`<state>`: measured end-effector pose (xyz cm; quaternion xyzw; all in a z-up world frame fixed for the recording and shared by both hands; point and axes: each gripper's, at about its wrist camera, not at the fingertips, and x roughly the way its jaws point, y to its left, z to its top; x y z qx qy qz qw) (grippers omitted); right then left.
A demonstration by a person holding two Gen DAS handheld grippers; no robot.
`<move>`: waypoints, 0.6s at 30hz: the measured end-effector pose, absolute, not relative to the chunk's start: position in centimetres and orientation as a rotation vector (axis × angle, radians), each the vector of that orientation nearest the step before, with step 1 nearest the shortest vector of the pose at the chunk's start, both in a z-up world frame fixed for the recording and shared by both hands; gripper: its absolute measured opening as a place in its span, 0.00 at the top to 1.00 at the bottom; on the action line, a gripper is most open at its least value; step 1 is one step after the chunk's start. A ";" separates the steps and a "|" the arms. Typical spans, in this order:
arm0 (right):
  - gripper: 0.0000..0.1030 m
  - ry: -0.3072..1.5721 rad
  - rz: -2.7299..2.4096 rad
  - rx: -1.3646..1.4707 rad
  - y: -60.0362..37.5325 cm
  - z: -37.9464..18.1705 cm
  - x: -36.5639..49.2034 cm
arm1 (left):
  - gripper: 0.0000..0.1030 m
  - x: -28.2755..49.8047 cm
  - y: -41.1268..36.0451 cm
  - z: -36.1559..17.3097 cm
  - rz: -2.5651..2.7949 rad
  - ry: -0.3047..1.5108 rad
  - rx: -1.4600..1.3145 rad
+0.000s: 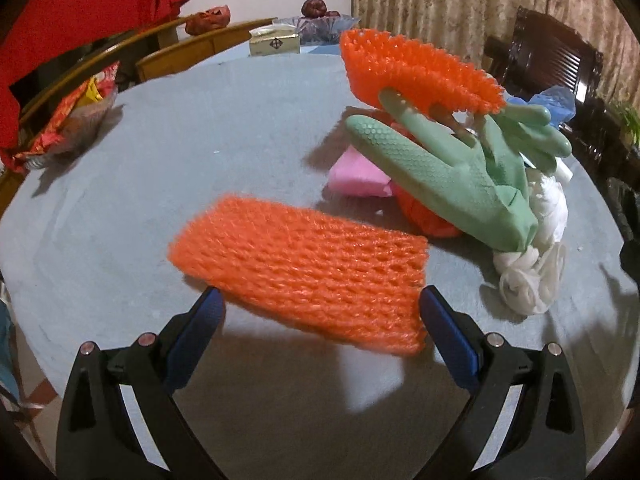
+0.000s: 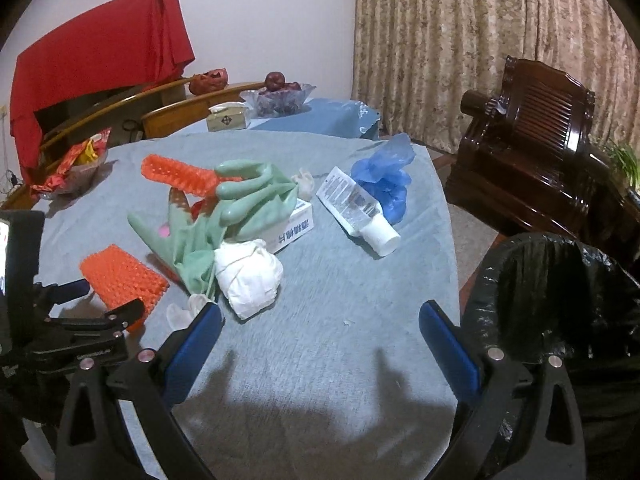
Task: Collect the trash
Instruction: 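Grasp the orange foam net sleeve with the left gripper, then grasp the green rubber glove with the right gripper while the left gripper holds the net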
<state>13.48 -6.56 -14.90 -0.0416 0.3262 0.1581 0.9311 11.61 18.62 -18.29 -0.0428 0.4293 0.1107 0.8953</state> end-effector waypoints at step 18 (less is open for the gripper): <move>0.06 0.687 0.354 -0.099 -4.4 -14.9 15.7 | 0.89 11.3 18.4 -16.8 0.098 0.837 -0.132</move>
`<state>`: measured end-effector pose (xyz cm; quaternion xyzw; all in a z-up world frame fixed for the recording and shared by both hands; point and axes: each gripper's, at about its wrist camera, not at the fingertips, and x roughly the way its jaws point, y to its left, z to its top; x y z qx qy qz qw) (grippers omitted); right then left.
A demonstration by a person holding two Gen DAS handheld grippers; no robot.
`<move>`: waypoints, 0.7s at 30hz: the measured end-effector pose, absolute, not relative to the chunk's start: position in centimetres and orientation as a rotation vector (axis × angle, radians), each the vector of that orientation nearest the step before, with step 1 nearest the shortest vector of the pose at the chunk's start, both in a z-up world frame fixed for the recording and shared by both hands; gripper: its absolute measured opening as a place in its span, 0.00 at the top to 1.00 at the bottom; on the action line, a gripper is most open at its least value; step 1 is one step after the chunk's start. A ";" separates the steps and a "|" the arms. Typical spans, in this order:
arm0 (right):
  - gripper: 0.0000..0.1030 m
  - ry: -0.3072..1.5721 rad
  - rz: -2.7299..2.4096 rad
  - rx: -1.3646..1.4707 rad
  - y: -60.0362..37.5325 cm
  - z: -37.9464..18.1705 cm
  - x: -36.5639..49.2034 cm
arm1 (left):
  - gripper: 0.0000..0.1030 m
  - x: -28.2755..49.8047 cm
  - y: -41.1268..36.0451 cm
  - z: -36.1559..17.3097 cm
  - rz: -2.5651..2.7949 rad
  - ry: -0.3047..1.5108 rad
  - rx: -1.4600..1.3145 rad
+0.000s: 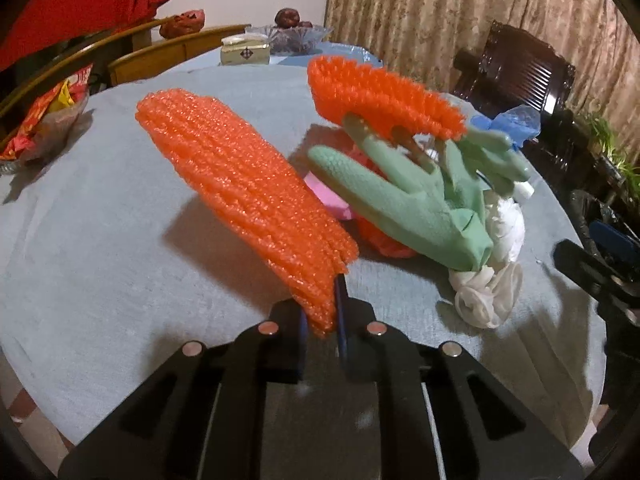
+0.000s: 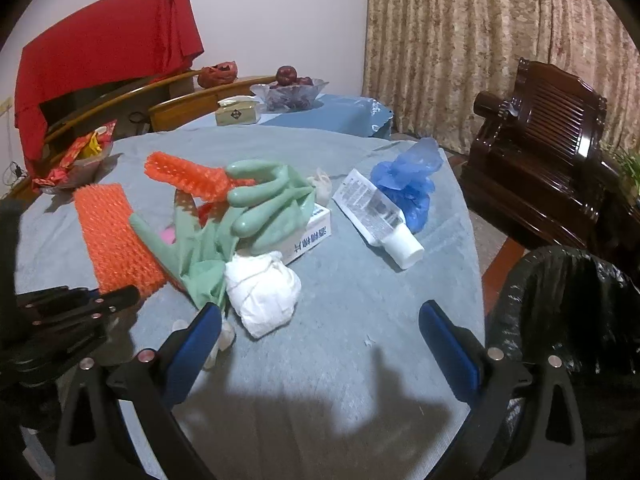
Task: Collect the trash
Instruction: 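Grasp the green rubber glove with the right gripper while the left gripper holds the net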
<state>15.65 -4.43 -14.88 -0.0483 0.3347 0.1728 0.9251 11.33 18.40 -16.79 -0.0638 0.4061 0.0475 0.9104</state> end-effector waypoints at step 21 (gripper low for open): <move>0.45 0.729 0.523 -0.105 0.7 -15.3 15.1 | 0.90 8.4 19.5 -15.9 0.076 0.828 -0.038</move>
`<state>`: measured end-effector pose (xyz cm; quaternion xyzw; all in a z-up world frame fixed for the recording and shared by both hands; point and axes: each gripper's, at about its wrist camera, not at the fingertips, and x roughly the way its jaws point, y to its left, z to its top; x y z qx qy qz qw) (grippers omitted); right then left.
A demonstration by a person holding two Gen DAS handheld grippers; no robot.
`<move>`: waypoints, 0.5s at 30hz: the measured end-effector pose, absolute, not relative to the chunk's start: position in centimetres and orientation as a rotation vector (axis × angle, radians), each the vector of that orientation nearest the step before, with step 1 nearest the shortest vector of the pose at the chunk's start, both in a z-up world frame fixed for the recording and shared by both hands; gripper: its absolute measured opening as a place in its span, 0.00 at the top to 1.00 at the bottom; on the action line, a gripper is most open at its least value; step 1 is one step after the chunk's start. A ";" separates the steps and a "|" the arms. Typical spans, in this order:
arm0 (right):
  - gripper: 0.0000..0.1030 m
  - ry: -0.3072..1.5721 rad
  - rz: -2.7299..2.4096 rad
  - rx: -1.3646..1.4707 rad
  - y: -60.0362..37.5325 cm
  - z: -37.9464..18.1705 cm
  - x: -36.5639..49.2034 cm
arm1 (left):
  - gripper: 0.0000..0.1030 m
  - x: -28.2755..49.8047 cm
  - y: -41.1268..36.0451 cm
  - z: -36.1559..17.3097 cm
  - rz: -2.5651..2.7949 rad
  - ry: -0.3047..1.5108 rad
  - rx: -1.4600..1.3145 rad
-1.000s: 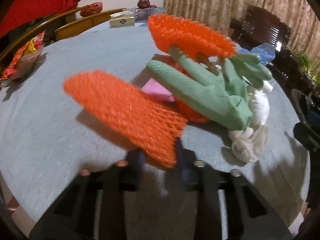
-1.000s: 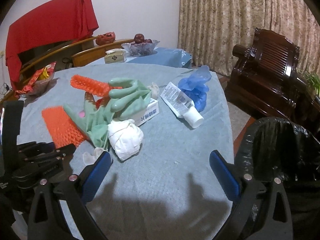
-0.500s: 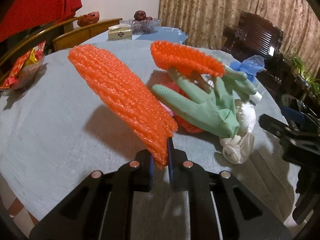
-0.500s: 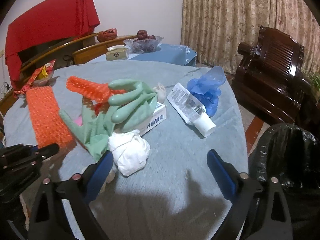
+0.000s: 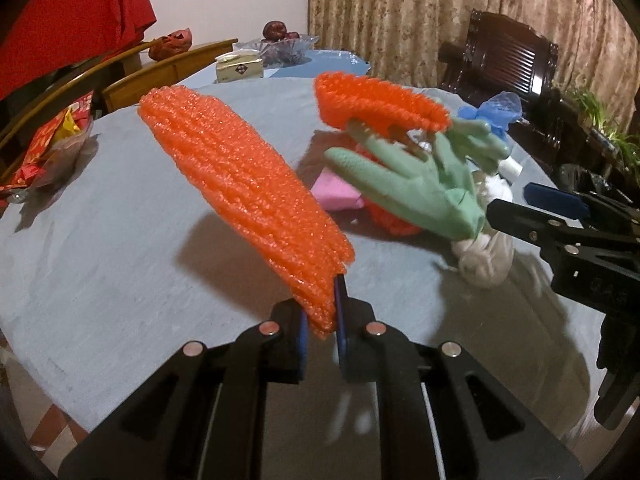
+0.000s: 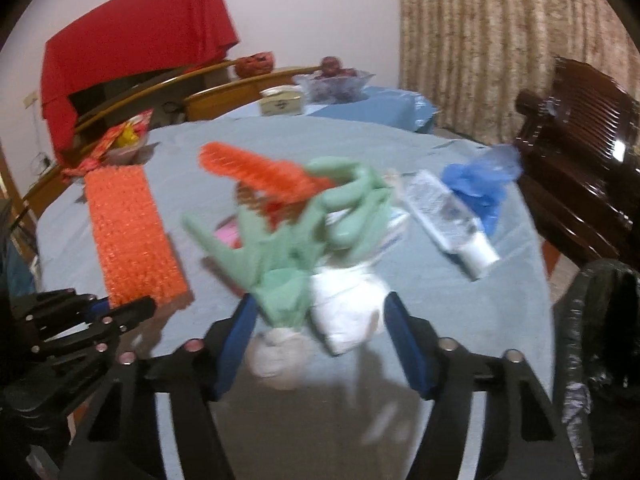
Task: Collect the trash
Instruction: 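Grasp the green rubber glove with the right gripper while the left gripper holds the net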
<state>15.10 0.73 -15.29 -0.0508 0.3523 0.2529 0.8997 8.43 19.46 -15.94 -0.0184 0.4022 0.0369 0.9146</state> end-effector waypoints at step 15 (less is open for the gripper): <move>0.51 0.698 0.528 -0.133 1.9 -14.3 15.2 | 0.90 8.4 21.4 -15.9 0.096 0.815 -0.089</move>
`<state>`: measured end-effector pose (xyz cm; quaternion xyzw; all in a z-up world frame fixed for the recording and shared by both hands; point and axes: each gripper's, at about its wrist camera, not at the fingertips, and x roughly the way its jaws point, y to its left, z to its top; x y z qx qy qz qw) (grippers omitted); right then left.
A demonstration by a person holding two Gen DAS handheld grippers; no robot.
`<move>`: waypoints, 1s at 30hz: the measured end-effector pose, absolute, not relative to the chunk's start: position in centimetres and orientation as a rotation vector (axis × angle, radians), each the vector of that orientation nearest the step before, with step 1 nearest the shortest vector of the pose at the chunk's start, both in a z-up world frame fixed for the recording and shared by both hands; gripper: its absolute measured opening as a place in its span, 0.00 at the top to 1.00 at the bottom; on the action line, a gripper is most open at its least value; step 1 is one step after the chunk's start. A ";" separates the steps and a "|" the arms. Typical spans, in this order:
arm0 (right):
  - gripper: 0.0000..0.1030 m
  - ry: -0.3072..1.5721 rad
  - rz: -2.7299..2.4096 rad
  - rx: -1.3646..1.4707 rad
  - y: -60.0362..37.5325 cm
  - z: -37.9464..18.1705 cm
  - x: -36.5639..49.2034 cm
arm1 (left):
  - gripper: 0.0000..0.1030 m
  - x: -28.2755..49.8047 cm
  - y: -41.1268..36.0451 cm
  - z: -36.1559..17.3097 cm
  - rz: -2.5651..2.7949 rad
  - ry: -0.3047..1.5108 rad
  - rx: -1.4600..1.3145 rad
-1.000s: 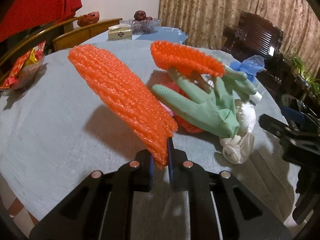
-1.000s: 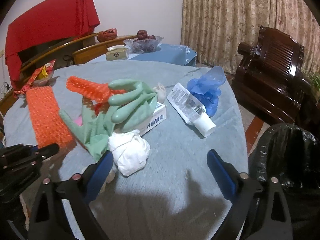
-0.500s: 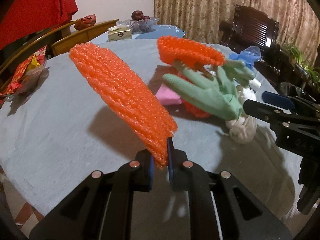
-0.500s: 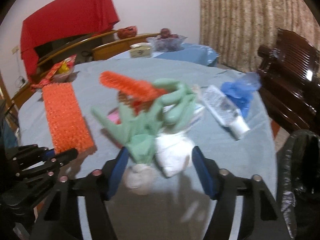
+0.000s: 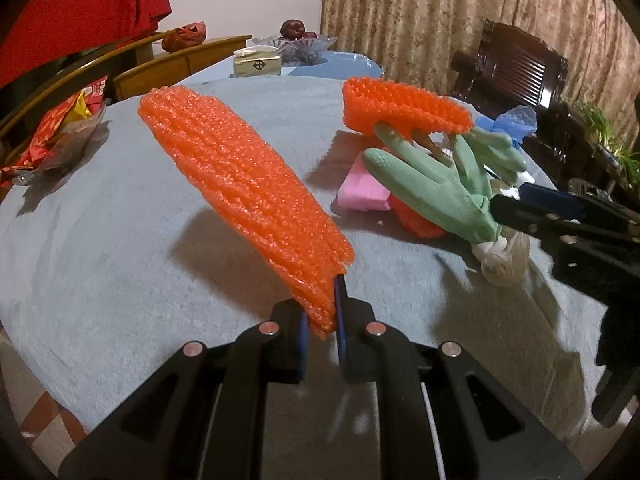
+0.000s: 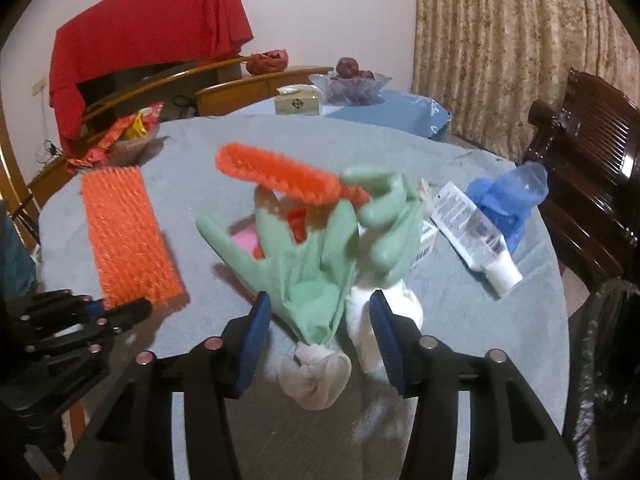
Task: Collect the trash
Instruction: 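Grasp the green rubber glove with the right gripper while the left gripper holds the net, then carry the net and glove over the black bin and open both grippers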
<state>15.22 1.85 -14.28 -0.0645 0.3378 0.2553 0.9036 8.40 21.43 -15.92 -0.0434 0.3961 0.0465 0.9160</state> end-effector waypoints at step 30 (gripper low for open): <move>0.73 0.745 0.590 -0.087 2.1 -13.3 15.3 | 0.90 9.2 22.1 -13.6 0.113 0.761 -0.130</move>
